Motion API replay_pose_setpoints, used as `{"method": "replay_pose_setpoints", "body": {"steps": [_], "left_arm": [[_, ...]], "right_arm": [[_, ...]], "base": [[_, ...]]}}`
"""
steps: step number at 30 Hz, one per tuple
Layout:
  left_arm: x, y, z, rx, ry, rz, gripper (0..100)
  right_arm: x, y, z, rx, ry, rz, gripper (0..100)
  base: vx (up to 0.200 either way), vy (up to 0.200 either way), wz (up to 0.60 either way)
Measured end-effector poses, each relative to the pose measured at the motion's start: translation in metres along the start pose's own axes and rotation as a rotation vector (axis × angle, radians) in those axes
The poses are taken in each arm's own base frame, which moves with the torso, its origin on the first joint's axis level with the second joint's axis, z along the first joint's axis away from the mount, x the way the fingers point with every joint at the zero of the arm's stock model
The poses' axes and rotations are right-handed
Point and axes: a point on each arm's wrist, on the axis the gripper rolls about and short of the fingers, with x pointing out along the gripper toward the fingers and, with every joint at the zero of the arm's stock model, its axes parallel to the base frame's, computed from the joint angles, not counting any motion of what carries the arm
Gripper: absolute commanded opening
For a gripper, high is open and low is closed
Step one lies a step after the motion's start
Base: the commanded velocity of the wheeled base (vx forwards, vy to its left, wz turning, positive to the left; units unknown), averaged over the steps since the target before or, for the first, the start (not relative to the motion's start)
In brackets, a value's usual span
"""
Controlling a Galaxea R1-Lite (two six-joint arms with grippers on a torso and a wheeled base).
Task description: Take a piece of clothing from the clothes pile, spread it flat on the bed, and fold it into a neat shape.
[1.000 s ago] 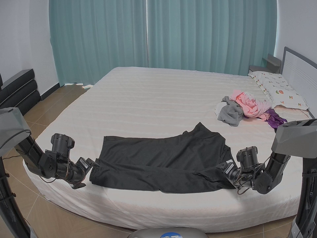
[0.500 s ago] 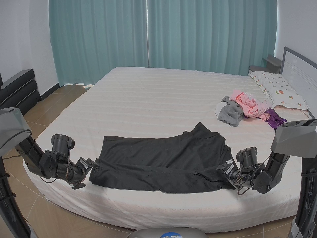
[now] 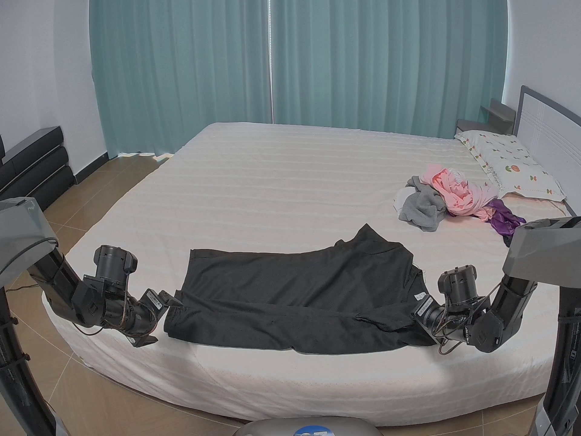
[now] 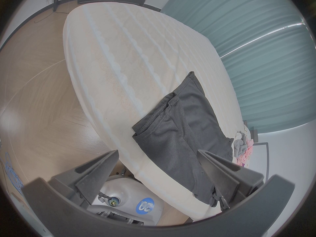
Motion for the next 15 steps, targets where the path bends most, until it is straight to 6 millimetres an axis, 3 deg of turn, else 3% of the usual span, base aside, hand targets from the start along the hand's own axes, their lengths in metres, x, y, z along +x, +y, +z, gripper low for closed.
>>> {"method": "replay_pose_setpoints", "body": {"steps": [15], "left_arm": [[0.000, 0.000, 0.000, 0.001, 0.000, 0.002, 100]], "right_arm": [[-0.031, 0.001, 0.001, -0.009, 0.017, -0.010, 0]], "base": [[0.000, 0.000, 0.00]]}}
